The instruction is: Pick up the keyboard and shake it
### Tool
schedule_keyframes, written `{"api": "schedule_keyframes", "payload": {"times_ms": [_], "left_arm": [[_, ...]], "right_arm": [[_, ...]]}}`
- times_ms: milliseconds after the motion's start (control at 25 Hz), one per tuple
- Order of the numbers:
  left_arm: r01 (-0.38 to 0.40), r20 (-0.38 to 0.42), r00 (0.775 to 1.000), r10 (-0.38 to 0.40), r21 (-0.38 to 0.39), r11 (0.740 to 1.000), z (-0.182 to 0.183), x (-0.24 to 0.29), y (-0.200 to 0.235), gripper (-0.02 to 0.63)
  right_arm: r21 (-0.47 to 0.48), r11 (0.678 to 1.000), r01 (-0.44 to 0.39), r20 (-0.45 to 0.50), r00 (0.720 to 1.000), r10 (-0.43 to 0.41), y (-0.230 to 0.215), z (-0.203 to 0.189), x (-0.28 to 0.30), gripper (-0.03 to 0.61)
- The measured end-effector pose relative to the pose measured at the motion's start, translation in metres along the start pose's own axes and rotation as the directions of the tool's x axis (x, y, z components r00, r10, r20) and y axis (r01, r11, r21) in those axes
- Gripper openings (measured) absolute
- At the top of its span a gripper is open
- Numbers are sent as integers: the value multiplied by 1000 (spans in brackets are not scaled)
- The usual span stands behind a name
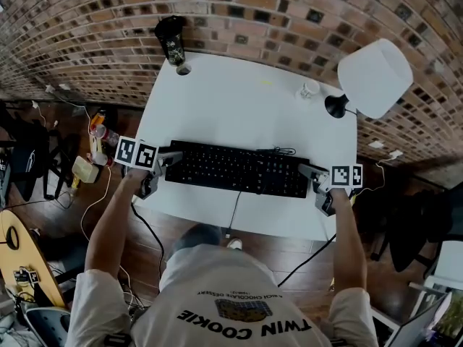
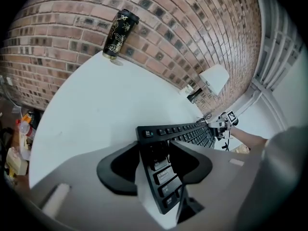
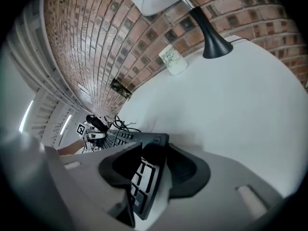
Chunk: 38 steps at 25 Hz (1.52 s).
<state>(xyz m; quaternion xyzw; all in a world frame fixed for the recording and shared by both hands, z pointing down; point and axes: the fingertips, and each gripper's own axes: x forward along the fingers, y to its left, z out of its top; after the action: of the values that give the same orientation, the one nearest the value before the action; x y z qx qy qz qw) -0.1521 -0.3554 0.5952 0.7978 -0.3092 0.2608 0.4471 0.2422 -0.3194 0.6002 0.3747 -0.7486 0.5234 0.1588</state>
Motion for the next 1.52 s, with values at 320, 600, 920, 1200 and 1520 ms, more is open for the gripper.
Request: {"api": "schedule_keyframes", "payload": {"times_ms": [320,600,920,1200,1520], "left_arm": [[-33,44,999,30,64,997,16,-9,-9,184],[-88,88,993,79,101,991,32,-14,-11,181],[-121,116,988,106,136,983,57,-13,-10,179],[-143,164,980,113,180,973,89,-19,-10,178],[-184,257,959,120,245,952,102,-34,-14,178]], "right_arm": [[-34,998,49,44,998,-48,2,4,-9,164],[-113,987,113,92,990,-103,12,18,-17,164],[-157,973,171,147,978,-148,18,40,-24,164],[-184,963,199,196,967,-162,26,61,-26,164],[-295,920,257,247,951,-187,38,69,-32,166]]}}
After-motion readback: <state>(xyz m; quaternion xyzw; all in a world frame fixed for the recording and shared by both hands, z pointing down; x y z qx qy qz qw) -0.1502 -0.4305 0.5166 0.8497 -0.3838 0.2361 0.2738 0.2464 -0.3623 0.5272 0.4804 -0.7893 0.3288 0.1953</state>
